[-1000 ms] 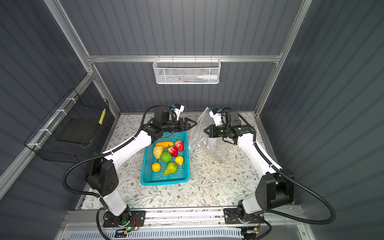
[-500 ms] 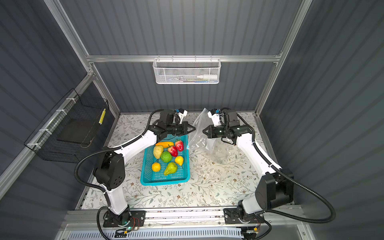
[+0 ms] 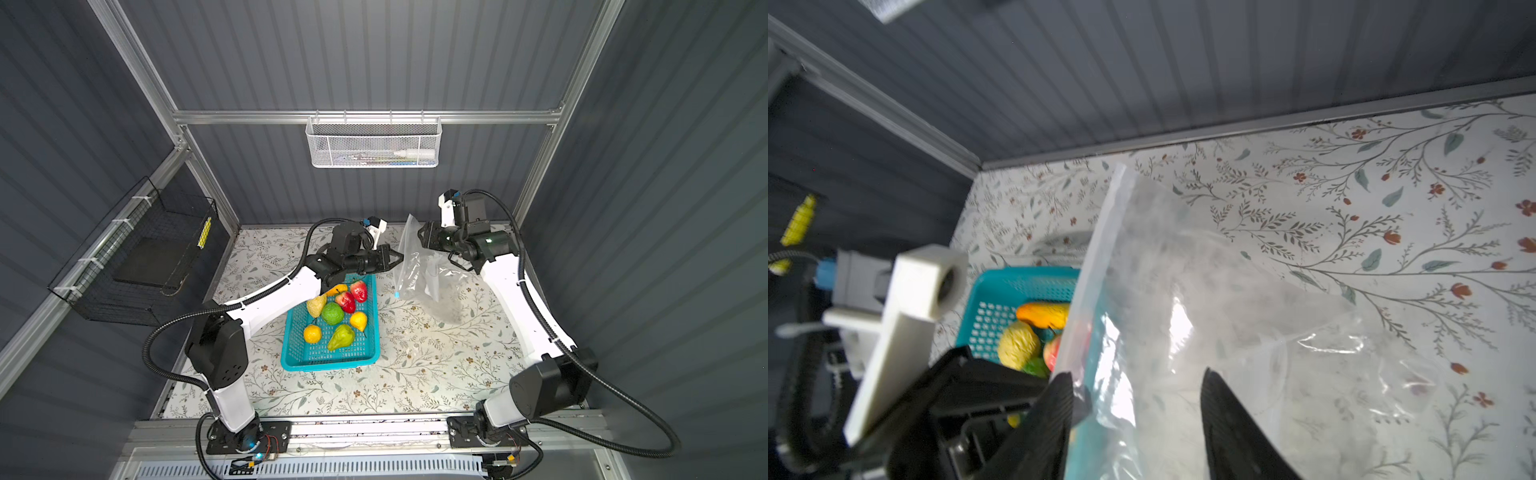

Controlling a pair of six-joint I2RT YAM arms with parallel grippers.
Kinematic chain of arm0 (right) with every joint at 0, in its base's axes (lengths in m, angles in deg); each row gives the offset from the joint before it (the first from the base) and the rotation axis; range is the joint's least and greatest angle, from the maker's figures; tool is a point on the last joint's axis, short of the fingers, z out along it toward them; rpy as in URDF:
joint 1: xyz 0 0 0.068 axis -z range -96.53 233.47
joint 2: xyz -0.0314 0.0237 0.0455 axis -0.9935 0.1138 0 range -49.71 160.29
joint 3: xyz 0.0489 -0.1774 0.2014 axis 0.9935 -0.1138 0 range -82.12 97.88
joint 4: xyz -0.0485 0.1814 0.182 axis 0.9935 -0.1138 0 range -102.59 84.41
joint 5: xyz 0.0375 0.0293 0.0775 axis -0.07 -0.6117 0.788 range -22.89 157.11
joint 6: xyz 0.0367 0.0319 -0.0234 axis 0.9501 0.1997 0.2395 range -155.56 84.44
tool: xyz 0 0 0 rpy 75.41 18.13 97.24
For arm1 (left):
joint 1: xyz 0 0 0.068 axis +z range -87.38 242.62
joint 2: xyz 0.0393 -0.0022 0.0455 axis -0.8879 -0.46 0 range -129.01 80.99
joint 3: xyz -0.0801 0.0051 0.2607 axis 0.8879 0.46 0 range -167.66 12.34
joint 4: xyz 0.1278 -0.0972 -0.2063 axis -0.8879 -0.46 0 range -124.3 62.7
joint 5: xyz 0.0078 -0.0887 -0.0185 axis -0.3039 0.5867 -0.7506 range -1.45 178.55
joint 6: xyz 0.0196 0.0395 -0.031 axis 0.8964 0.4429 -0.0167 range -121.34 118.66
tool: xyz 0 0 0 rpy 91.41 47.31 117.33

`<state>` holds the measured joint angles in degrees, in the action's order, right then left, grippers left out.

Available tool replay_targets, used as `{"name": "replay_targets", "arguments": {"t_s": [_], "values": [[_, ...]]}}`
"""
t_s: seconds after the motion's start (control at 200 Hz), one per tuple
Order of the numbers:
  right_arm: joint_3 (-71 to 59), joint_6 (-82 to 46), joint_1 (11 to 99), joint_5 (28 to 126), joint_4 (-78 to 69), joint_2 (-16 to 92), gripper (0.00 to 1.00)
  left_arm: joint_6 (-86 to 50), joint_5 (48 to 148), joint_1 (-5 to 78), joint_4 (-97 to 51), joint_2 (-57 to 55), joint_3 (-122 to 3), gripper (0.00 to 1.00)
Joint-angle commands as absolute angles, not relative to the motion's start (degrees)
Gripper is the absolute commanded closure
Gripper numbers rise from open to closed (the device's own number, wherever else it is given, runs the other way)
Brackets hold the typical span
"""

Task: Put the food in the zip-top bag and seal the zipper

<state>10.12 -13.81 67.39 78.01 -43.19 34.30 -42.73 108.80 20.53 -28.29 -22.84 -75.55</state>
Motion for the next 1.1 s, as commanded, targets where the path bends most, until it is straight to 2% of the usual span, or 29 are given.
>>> {"name": "replay_targets", "arguments": {"t_s": [0.0, 0.205, 0.39, 0.45, 0.51, 0.59, 0.655, 0.735, 0.88, 1.095], "values": [[12.3, -10.8, 65.0, 74.0, -47.0, 33.0, 0.4, -44.6, 104.5, 19.4, -24.2, -20.3, -75.3, 1.0], [16.1, -10.9, 60.7, 69.7, -52.0, 35.3, 0.34, -45.1, 103.9, 18.5, -22.2, -19.5, -74.9, 1.0], [18.9, -11.7, 58.9, 64.9, -56.8, 39.6, 0.35, -45.4, 103.4, 18.2, -21.9, -19.1, -74.5, 1.0], [19.1, -11.7, 58.9, 63.5, -57.6, 40.4, 0.4, -45.4, 103.3, 18.1, -21.9, -19.0, -74.4, 1.0], [19.2, -12.2, 58.9, 61.8, -58.1, 40.6, 0.5, -45.3, 103.0, 18.1, -22.1, -18.9, -74.2, 1.0], [19.3, -13.2, 58.9, 59.2, -58.3, 40.3, 0.68, -45.2, 102.7, 18.2, -22.7, -19.1, -74.3, 1.0], [19.9, -14.1, 58.9, 57.0, -59.2, 40.0, 0.88, -45.2, 102.7, 18.1, -23.2, -19.7, -74.7, 1.0], [21.3, -15.5, 58.9, 54.2, -60.7, 39.6, 1.0, -44.8, 103.4, 18.1, -24.9, -21.3, -76.0, 1.0], [23.3, -18.1, 58.9, 51.0, -62.5, 38.0, 1.0, -45.9, 105.4, 18.1, -25.5, -24.7, -76.2, 1.0], [24.6, -20.0, 58.0, 52.2, -64.0, 37.5, 1.0, -47.9, 106.4, 18.1, -22.8, -26.4, -72.8, 1.0]]}}
